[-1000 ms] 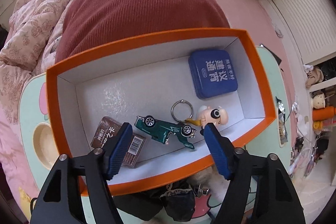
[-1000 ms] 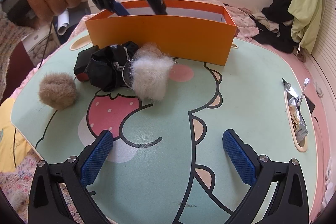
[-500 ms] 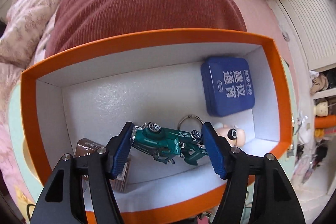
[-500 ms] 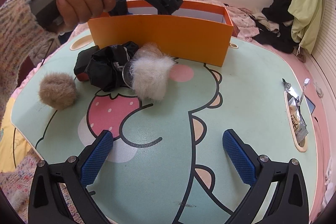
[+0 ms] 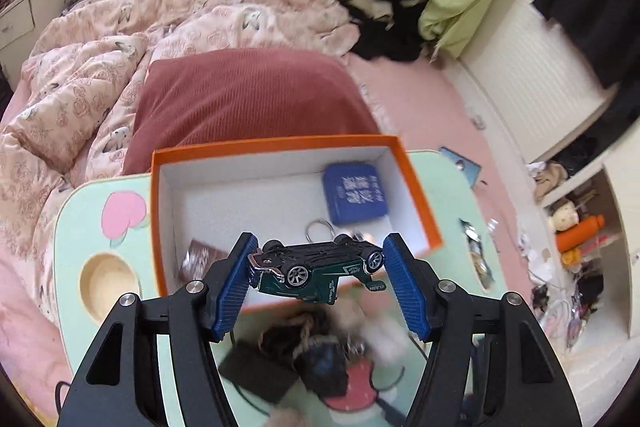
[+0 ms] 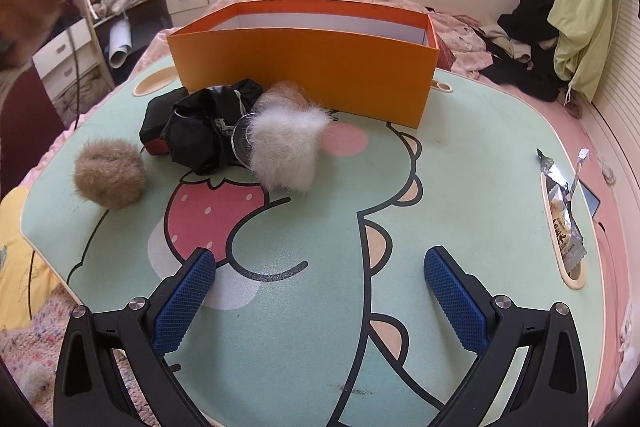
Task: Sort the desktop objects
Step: 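Grasp the green toy car with the left gripper, place it on the table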
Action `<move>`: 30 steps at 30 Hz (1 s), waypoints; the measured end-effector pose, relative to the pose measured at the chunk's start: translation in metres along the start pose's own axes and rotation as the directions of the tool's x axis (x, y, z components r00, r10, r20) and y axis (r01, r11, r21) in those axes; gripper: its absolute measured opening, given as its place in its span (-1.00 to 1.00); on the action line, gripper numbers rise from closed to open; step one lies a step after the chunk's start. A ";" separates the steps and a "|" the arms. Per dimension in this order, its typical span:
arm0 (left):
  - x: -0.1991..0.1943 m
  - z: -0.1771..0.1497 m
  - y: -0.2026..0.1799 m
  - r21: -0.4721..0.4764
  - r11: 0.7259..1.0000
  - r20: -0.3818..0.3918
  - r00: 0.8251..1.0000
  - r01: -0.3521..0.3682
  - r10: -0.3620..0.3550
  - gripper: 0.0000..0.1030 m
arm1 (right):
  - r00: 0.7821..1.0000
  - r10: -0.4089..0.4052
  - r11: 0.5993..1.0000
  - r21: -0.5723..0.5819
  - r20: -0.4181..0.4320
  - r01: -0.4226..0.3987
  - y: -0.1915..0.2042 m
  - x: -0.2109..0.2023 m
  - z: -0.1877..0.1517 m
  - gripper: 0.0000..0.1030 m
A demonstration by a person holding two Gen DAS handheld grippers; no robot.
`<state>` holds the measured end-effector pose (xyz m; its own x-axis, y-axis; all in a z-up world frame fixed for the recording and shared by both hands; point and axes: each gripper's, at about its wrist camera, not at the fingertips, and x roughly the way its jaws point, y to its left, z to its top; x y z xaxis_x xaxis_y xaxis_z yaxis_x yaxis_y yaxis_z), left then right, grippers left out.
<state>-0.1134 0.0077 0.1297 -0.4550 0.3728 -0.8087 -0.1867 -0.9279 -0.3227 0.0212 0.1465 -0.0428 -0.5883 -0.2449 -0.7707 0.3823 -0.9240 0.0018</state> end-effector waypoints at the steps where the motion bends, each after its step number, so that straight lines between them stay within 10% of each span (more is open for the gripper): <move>1: -0.003 -0.006 0.004 0.002 1.000 0.000 1.000 0.011 -0.011 0.27 | 1.000 0.000 1.000 0.000 0.000 0.000 0.000 0.000 0.000 1.00; 14: -0.003 -0.125 0.070 -0.115 0.990 0.012 0.997 -0.077 0.079 0.27 | 1.000 0.001 1.000 -0.001 0.000 -0.001 -0.001 0.000 -0.001 1.00; 22: 0.033 -0.133 0.049 -0.062 0.998 -0.011 1.000 -0.021 0.020 0.27 | 1.000 -0.001 1.000 0.000 0.000 0.001 0.000 0.000 -0.001 1.00; 30: -0.025 -0.138 0.055 -0.117 0.992 0.222 0.972 -0.050 0.075 0.57 | 1.000 0.000 1.000 -0.001 -0.001 0.000 -0.001 0.000 -0.002 1.00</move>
<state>0.0081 -0.0534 0.0644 -0.6494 0.2939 -0.7014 -0.0608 -0.9394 -0.3373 0.0221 0.1478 -0.0440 -0.5878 -0.2449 -0.7711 0.3832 -0.9237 0.0012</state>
